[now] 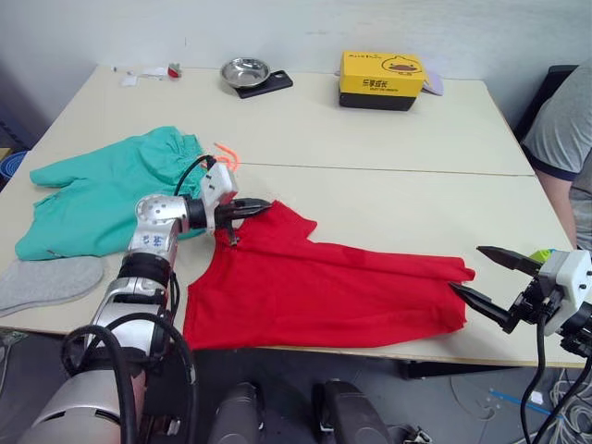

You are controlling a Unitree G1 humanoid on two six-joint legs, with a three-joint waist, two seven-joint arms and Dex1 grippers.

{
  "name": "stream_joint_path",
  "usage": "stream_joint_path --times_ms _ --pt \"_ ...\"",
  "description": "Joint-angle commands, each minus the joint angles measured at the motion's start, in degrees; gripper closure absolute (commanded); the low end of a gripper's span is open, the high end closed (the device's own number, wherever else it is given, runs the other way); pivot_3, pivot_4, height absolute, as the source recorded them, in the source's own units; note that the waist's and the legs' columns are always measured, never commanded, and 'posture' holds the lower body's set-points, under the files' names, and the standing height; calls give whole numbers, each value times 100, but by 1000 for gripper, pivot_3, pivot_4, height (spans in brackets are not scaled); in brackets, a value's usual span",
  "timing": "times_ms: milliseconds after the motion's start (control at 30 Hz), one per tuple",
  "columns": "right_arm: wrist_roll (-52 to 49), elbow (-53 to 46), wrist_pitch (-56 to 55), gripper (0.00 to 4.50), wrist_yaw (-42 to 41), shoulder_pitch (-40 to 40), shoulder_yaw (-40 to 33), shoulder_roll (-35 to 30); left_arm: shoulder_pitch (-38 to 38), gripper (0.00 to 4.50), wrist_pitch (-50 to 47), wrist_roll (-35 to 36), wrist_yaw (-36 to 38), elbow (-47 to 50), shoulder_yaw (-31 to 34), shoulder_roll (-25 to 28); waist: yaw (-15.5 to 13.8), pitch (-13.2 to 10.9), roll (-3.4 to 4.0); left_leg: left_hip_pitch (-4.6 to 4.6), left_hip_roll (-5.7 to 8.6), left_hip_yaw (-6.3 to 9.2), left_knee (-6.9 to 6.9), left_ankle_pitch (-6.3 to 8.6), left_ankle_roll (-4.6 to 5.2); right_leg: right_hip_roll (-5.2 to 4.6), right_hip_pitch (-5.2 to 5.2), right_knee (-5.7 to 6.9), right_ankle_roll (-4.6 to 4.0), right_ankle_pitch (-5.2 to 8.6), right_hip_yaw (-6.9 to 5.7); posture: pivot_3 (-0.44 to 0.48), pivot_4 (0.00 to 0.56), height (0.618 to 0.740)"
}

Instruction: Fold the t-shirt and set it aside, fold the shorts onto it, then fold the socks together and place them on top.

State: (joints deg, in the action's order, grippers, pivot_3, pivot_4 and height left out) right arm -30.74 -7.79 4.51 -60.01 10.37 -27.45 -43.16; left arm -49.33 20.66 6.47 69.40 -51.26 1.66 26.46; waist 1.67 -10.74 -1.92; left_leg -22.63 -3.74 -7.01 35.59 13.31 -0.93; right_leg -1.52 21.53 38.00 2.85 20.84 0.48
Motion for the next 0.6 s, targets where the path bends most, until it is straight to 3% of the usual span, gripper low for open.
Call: stream_joint_path --times_ms 33,600 --pt "2 84 -154 0 -13 56 -186 14 354 4465 502 369 486 687 93 182 -3 0 0 0 0 1 0 0 0 0 -1 0 0 0 -1 0 150 740" --pt "128 707 -449 0 -293 286 -245 -85 2137 4465 538 975 1423 2689 -98 945 11 2 3 14 -2 6 -1 20 35 -2 -12 6 -2 -2 0 0 150 740"
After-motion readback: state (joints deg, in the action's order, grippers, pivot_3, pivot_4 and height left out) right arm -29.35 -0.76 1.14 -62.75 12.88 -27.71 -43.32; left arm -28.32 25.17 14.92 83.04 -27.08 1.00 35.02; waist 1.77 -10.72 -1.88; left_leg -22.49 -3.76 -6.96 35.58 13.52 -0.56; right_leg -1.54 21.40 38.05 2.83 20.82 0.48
